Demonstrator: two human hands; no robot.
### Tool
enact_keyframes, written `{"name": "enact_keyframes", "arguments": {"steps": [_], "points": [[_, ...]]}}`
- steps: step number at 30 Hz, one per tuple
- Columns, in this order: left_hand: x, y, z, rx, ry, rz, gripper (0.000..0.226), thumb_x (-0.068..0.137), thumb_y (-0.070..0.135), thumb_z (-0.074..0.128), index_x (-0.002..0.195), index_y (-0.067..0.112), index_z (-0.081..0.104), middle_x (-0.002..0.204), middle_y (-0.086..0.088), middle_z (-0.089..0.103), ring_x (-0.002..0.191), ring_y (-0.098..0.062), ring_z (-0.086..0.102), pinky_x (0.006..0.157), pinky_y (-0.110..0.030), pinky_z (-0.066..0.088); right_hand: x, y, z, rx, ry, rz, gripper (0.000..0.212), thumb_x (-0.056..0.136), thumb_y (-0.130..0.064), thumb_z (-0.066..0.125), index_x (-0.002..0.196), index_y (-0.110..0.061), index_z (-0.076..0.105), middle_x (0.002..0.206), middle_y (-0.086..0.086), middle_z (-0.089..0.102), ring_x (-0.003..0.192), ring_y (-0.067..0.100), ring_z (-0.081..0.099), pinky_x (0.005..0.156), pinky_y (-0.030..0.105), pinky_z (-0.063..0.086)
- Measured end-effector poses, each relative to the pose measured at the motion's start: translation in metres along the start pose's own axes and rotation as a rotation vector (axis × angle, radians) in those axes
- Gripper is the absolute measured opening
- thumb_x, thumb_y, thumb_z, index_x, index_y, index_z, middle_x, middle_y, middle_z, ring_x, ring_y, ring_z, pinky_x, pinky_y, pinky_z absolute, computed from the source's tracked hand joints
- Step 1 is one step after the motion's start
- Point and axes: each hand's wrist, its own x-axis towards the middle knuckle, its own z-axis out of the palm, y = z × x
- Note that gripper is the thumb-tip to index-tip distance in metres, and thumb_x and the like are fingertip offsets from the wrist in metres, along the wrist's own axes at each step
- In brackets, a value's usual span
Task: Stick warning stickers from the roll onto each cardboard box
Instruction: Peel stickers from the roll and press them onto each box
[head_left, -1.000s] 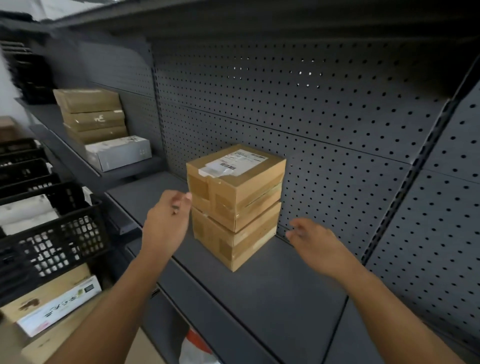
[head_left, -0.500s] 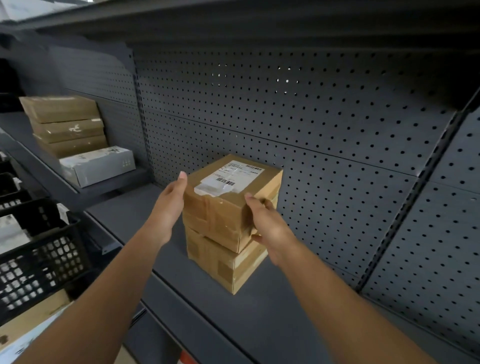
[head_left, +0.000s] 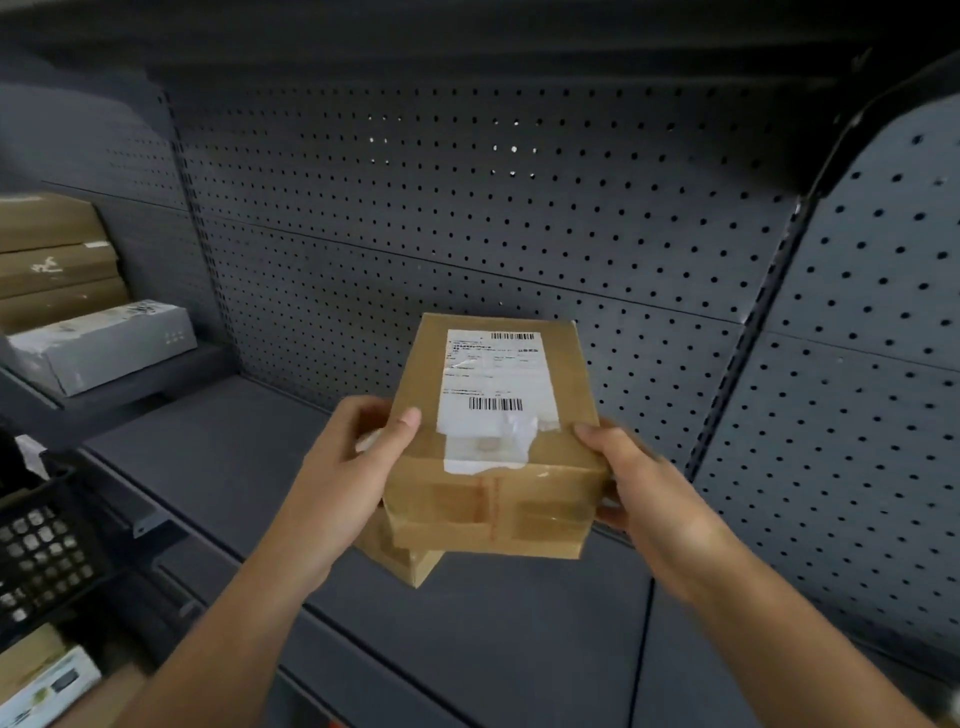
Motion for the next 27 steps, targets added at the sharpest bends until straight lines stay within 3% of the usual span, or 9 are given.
{"name": "enact_keyframes", "arguments": {"steps": [4,7,11,13,16,20,22,24,27], "points": [[-0.038,0.002,0.049,-0.03,-0.172,0.081,0.033,0.091,0.055,0.056,0.123,0.062,0.05,0.111,0.045,0.06,0.097,0.015,0.063,0.085,-0.028,0.051,-0.044,0.022,-0.053,0.008,0.127,0.045,0.027,0.097,-0.045,0.052,0.12,-0.046,0.065,0.109,-0.019,0.076,0.101,0.003,0.071,0.099,0.034,0.05],[-0.064,-0.002,0.093,0.007,-0.334,0.135,0.046,0.091,0.058,0.051,0.135,0.067,0.037,0.118,0.055,0.05,0.109,0.025,0.052,0.089,-0.02,0.044,-0.079,0.047,-0.094,0.042,0.272,0.087,0.022,0.095,-0.044,0.055,0.114,-0.048,0.067,0.103,-0.021,0.077,0.096,0.002,0.072,0.093,0.033,0.05],[-0.088,-0.017,0.144,0.004,-0.48,0.105,0.057,0.09,0.061,0.051,0.142,0.067,0.028,0.128,0.049,0.051,0.111,0.023,0.053,0.093,-0.02,0.045,-0.117,0.082,-0.131,0.064,0.403,0.149,0.021,0.099,-0.035,0.054,0.112,-0.039,0.069,0.095,-0.016,0.078,0.078,-0.003,0.071,0.071,0.026,0.046],[-0.099,-0.026,0.169,0.032,-0.529,0.121,0.055,0.092,0.058,0.051,0.141,0.068,0.028,0.134,0.045,0.049,0.118,0.023,0.048,0.097,-0.016,0.042,-0.131,0.1,-0.146,0.097,0.445,0.187,0.022,0.099,-0.034,0.054,0.114,-0.039,0.068,0.097,-0.014,0.078,0.087,0.003,0.071,0.07,0.026,0.046],[-0.111,-0.038,0.198,0.086,-0.581,0.146,0.049,0.096,0.052,0.05,0.141,0.064,0.034,0.135,0.05,0.039,0.115,0.038,0.031,0.092,-0.004,0.033,-0.146,0.12,-0.164,0.151,0.498,0.229,0.02,0.099,-0.034,0.054,0.113,-0.042,0.066,0.102,-0.011,0.076,0.098,0.01,0.068,0.071,0.026,0.048],[-0.12,-0.059,0.224,0.212,-0.628,0.169,0.045,0.099,0.05,0.046,0.142,0.06,0.038,0.135,0.048,0.035,0.129,0.023,0.032,0.102,-0.017,0.029,-0.151,0.15,-0.176,0.173,0.501,0.26,0.019,0.099,-0.035,0.057,0.113,-0.044,0.064,0.115,-0.007,0.071,0.104,0.011,0.067,0.078,0.029,0.053],[-0.123,-0.067,0.229,0.282,-0.638,0.182,0.045,0.101,0.049,0.045,0.142,0.062,0.034,0.132,0.051,0.031,0.131,0.014,0.034,0.101,-0.021,0.03,-0.152,0.163,-0.18,0.159,0.488,0.225,0.021,0.098,-0.034,0.059,0.117,-0.043,0.062,0.119,-0.01,0.069,0.099,0.001,0.068,0.081,0.023,0.053],[-0.125,-0.071,0.231,0.321,-0.63,0.199,0.046,0.1,0.05,0.044,0.141,0.065,0.032,0.133,0.052,0.03,0.13,0.015,0.033,0.102,-0.023,0.031,-0.153,0.17,-0.184,0.128,0.457,0.202,0.026,0.097,-0.039,0.06,0.123,-0.042,0.059,0.116,-0.018,0.069,0.093,-0.009,0.067,0.083,0.018,0.053],[-0.126,-0.072,0.232,0.328,-0.621,0.2,0.046,0.097,0.053,0.045,0.139,0.069,0.032,0.137,0.051,0.032,0.131,0.016,0.033,0.105,-0.026,0.033,-0.159,0.179,-0.197,0.008,0.427,0.168,0.039,0.095,-0.052,0.057,0.132,-0.04,0.054,0.121,-0.02,0.066,0.11,-0.005,0.062,0.101,0.026,0.05]]}}
